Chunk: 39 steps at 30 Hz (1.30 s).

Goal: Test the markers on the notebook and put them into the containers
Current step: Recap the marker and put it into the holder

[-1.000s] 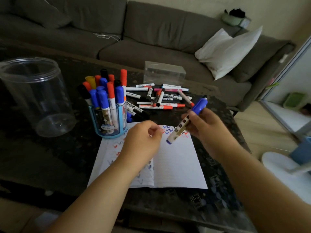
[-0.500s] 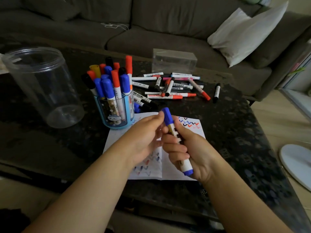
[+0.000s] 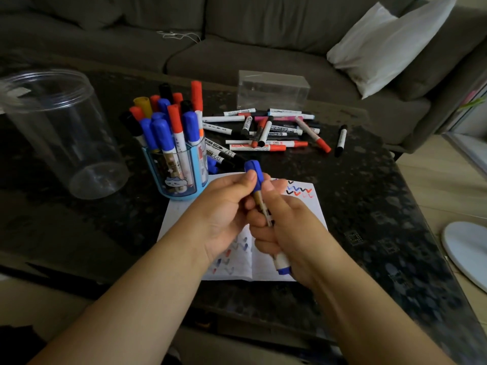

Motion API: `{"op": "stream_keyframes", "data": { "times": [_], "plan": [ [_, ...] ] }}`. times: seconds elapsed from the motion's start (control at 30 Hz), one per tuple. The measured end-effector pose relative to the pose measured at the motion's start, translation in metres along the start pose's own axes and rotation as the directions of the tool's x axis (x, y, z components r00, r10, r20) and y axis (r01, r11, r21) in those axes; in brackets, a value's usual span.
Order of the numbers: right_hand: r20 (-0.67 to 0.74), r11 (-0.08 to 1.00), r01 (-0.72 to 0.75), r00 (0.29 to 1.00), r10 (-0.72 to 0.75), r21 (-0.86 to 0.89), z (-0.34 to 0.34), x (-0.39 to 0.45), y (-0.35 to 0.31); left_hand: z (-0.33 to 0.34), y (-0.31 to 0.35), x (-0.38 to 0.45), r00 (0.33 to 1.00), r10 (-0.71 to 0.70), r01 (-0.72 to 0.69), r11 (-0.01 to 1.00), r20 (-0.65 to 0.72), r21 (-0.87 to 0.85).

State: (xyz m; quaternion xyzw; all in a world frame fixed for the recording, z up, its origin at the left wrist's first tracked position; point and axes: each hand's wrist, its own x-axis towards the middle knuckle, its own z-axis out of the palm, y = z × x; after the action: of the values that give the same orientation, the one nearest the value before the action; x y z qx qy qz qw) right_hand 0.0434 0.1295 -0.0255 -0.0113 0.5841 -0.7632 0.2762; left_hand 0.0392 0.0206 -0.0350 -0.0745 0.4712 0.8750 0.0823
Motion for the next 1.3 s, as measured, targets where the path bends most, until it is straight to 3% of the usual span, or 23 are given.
{"op": "stream_keyframes", "data": {
  "times": [0.1, 0.13, 0.2, 0.23, 0.27, 0.37, 0.5, 0.6, 0.73, 0.83, 0.9, 0.97, 1.03, 1.13, 1.3],
  "plan": [
    [-0.096, 0.951, 0.076, 0.989, -0.109, -0.298, -0.001, 0.0, 0.002, 0.004, -0.002, 0.0, 0.999, -0.012, 0.012, 1.0, -0.03, -0.012],
    [-0.112, 0.872, 0.103, 0.978, -0.176, -0.478, -0.002, 0.0, 0.003, 0.004, -0.002, 0.001, 0.999, -0.012, 0.011, 1.0, -0.045, -0.016],
    [-0.065, 0.513, 0.121, 0.942, -0.33, -0.85, -0.009, 0.001, 0.009, -0.001, 0.0, 0.006, 0.991, 0.0, 0.0, 1.0, -0.137, -0.001],
    [-0.033, 0.356, 0.107, 0.93, -0.367, -0.928, -0.011, 0.001, 0.013, -0.005, 0.003, 0.009, 0.979, 0.014, -0.01, 1.0, -0.201, 0.019],
    [-0.022, 0.293, 0.095, 0.928, -0.371, -0.951, -0.012, 0.0, 0.016, -0.011, 0.005, 0.013, 0.965, 0.034, -0.023, 0.999, -0.259, 0.045],
    [-0.073, 0.38, 0.068, 0.936, -0.345, -0.923, -0.02, -0.002, 0.017, -0.02, 0.006, 0.012, 0.953, 0.084, -0.045, 0.989, -0.291, 0.139],
    [-0.249, 0.747, -0.023, 0.949, -0.193, -0.664, -0.032, 0.001, 0.0, -0.021, -0.003, 0.008, 0.938, 0.152, -0.047, 0.946, -0.312, 0.321],
    [-0.23, 0.91, -0.023, 0.97, -0.08, -0.413, -0.037, 0.001, -0.008, -0.025, -0.006, 0.008, 0.913, 0.255, -0.067, 0.863, -0.317, 0.501],
    [-0.175, 0.994, 0.061, 0.982, -0.076, -0.092, -0.037, 0.002, -0.016, -0.027, -0.009, 0.009, 0.902, 0.317, -0.085, 0.796, -0.293, 0.599],
    [-0.134, 0.985, 0.036, 0.991, -0.013, 0.169, -0.039, 0.008, -0.018, -0.029, -0.011, 0.014, 0.901, 0.332, -0.095, 0.78, -0.281, 0.618],
    [-0.107, 0.967, 0.046, 0.994, -0.02, 0.249, -0.043, 0.013, -0.017, -0.03, -0.011, 0.015, 0.899, 0.345, -0.096, 0.756, -0.269, 0.648],
    [-0.108, 0.982, 0.073, 0.993, -0.054, 0.174, -0.046, 0.019, -0.014, -0.03, -0.011, 0.016, 0.897, 0.362, -0.094, 0.717, -0.254, 0.69],
    [-0.165, 0.991, 0.086, 0.981, -0.102, -0.099, -0.048, 0.025, -0.009, -0.03, -0.01, 0.015, 0.895, 0.375, -0.09, 0.683, -0.242, 0.725],
    [-0.234, 0.881, 0.083, 0.949, -0.213, -0.466, -0.046, 0.033, -0.003, -0.03, -0.008, 0.016, 0.897, 0.381, -0.082, 0.639, -0.223, 0.764],
    [-0.227, 0.736, 0.168, 0.886, -0.404, -0.655, -0.046, 0.043, 0.004, -0.034, -0.01, 0.017, 0.897, 0.392, -0.068, 0.579, -0.204, 0.813]
  ]
}}
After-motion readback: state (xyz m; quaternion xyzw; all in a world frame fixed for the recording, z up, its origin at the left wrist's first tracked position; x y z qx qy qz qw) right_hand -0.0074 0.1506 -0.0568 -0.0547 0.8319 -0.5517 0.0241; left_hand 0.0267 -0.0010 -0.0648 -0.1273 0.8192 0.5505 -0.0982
